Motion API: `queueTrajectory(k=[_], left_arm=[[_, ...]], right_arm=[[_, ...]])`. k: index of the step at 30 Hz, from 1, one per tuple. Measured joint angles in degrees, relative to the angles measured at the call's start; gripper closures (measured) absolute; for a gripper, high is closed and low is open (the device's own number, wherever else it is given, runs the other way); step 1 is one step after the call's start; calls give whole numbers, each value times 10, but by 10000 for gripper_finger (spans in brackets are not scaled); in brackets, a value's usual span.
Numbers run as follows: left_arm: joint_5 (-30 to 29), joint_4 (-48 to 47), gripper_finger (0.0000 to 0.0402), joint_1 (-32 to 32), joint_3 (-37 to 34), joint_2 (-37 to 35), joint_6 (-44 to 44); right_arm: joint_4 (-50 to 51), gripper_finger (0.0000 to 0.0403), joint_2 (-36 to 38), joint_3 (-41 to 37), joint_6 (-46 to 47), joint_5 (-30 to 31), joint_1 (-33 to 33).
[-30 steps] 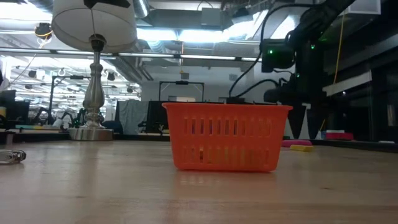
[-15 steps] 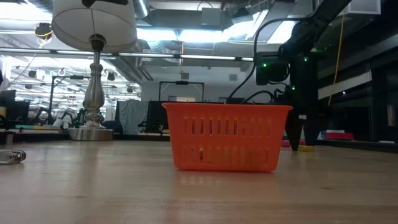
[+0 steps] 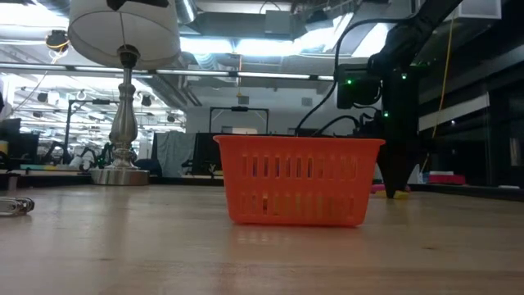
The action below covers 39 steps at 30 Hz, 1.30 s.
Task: Pick & Place School Supplies
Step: Put the yellow eraser into the orange bin
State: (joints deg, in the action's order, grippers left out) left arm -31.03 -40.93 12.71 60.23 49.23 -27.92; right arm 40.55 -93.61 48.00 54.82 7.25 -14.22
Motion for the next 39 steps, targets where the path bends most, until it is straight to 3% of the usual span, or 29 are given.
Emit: queueTrajectory(k=[5, 9, 15, 19, 24, 32, 39], left_arm=[[1, 0, 190, 5, 0, 0, -8], [1, 0, 190, 12, 0, 0, -9], [-3, -1, 190, 15, 0, 0, -13], [-4, -1, 190, 15, 0, 0, -9], [-4, 0, 190, 15, 0, 0, -9], [13, 0, 190, 16, 0, 0, -7], [9, 0, 190, 39, 0, 0, -3]], right_arm=[[-6, 320, 44, -2, 33, -37, 59], [-39, 312, 106, -2, 91, -79, 151], [-185, 321, 188, -1, 220, -89, 311], [-252, 321, 182, 8, 292, -83, 367], [-256, 322, 109, 83, 273, -63, 379], [-237, 321, -29, 160, 206, -66, 337], [-240, 271, -52, 164, 224, -38, 331]])
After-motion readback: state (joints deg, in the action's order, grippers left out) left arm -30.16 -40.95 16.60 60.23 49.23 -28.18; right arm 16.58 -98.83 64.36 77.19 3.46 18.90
